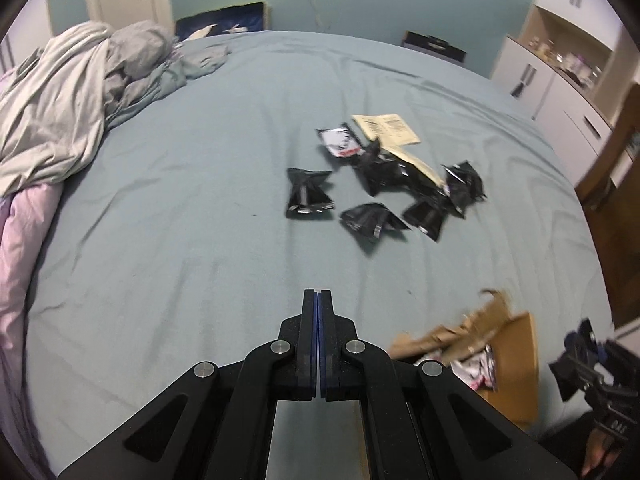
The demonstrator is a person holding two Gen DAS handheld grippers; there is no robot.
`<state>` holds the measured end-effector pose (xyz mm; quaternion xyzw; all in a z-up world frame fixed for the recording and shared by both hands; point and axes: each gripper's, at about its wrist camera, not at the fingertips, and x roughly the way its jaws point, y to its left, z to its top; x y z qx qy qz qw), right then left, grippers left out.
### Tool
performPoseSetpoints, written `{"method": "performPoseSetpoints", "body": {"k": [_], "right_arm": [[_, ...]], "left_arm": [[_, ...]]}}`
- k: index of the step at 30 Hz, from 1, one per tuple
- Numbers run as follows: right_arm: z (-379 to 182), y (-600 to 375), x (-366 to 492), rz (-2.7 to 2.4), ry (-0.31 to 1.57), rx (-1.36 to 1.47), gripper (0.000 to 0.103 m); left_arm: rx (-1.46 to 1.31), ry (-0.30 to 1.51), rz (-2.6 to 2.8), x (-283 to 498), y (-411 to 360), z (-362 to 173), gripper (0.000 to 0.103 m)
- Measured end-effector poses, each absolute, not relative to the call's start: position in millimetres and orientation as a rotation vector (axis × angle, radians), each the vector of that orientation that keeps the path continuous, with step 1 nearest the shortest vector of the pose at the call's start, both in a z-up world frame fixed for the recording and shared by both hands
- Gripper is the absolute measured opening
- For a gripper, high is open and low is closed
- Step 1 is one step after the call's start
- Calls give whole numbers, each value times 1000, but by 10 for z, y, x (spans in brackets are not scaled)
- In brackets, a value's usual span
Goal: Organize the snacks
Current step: 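Grasp a black packet from the pile with the left tool, then drop the black packets into the box from both tools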
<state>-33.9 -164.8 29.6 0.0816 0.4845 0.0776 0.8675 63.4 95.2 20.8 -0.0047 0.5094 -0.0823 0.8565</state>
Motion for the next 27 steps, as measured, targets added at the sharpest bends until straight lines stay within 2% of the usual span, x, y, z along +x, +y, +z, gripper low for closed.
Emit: {"method": "performPoseSetpoints", "body": {"k": [2,3,4,6,17,20,21,22,25,27], "right_arm": [[321,-1610,-366,159,1011,151,48],[330,-1596,-370,162,1008,147,48],[344,-1578,-382,167,1004,144,48],[352,-1545,-398,183,1000,140,49],[106,-1457,-133,181,1075,89,49],[38,-1451,-60,180,1099,80,49],[41,-1434,-48,177,1087,60,49],[36,-1422,-35,178,1086,49,49],[24,-1387,-2,188,1070,18,49],[13,-1374,25,205,1056,8,49]], "left_arm": [[11,1068,-186,653,884,189,8],[30,1068,-189,700,830,165,29],[42,1067,-183,739,804,145,61],[49,1045,-169,873,769,109,87],[-66,1138,-56,2075,887,-503,87],[-80,1171,-47,2318,893,-692,82],[-71,1185,-44,2367,880,-770,72],[-62,1196,-35,2387,870,-836,50],[-44,1131,6,2338,882,-899,34],[-12,1107,22,2306,859,-877,31]]}}
